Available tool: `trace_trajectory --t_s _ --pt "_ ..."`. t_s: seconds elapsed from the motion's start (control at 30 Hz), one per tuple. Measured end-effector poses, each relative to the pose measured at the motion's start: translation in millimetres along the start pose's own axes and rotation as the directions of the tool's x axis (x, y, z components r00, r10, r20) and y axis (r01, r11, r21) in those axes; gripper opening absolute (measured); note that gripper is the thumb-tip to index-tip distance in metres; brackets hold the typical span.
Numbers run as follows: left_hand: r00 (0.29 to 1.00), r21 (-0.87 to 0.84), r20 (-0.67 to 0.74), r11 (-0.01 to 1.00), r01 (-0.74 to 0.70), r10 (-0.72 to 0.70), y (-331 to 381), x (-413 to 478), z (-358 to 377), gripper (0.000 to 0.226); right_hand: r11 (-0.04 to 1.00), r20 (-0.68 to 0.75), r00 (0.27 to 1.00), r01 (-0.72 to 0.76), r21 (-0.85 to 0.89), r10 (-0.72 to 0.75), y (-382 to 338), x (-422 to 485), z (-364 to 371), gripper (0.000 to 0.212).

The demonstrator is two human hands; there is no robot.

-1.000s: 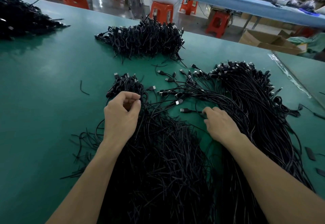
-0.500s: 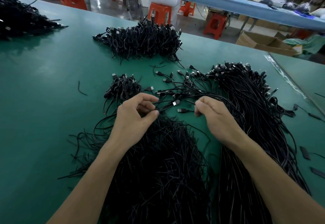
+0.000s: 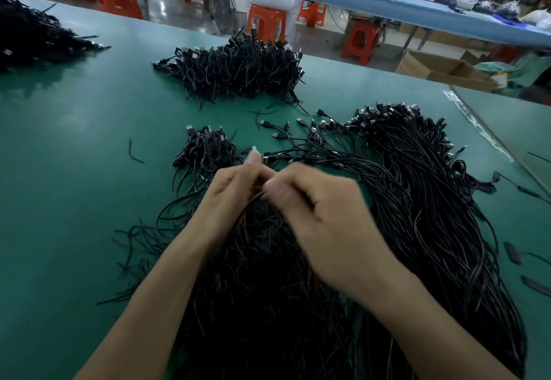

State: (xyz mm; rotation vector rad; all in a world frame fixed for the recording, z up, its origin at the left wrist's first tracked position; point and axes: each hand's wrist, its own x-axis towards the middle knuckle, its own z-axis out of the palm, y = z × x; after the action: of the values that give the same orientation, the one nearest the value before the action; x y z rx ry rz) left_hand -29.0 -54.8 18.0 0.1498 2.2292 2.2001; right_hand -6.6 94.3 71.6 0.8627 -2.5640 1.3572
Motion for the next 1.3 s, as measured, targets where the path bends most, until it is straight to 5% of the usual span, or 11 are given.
trace_trajectory --t_s 0.1,0.2,0.43,0.67,0.8,0.9,1.03,1.17,1.3 --pt "0.982 -0.106 0.174 0.99 0.09 -0.071 7 -5 -8 0.079 0.993 -0.261 0.958 -0.106 0.056 0.117 21 5 -20 0.02" --pt "0.949 -0.012 0.309 0.998 0.067 -0.06 10 -10 -9 0.054 0.978 -0.356 0.915 -0.143 0.153 0.19 33 8 -37 0.025" --pt "0.91 0.08 0.398 0.992 0.093 -0.117 17 -14 1 0.063 0.991 0.098 0.987 -0.131 0.03 0.128 41 0 -37 0.014" --pt "0.91 0.091 0.386 0.988 0.128 -0.153 15 -12 -2 0.054 0.975 -0.057 0.997 -0.034 0.219 0.048 38 -6 -48 0.008" --pt "0.782 -0.033 0.618 0.992 0.123 -0.077 19 -18 5 0.056 0.907 -0.13 0.991 0.029 0.42 0.029 39 -6 -51 0.012" --pt "0.691 -0.264 0.718 0.952 0.153 0.088 23 -25 15 0.049 0.935 -0.103 0.989 -0.064 0.348 0.106 44 -5 -39 0.014" --pt "0.875 -0.505 0.477 0.84 0.198 0.08 26 -22 18 0.047 0.948 0.065 0.963 -0.27 0.17 0.262 52 -15 -26 0.038" --pt "0.981 -0.697 0.193 0.707 0.115 0.031 19 -14 22 0.044 0.976 0.181 0.959 -0.214 -0.028 0.216 45 -30 -19 0.032" --pt "0.994 -0.534 -0.08 0.839 -0.102 0.069 5 -7 26 0.038 0.969 0.327 0.921 -0.155 -0.191 0.212 31 -41 -17 0.032"
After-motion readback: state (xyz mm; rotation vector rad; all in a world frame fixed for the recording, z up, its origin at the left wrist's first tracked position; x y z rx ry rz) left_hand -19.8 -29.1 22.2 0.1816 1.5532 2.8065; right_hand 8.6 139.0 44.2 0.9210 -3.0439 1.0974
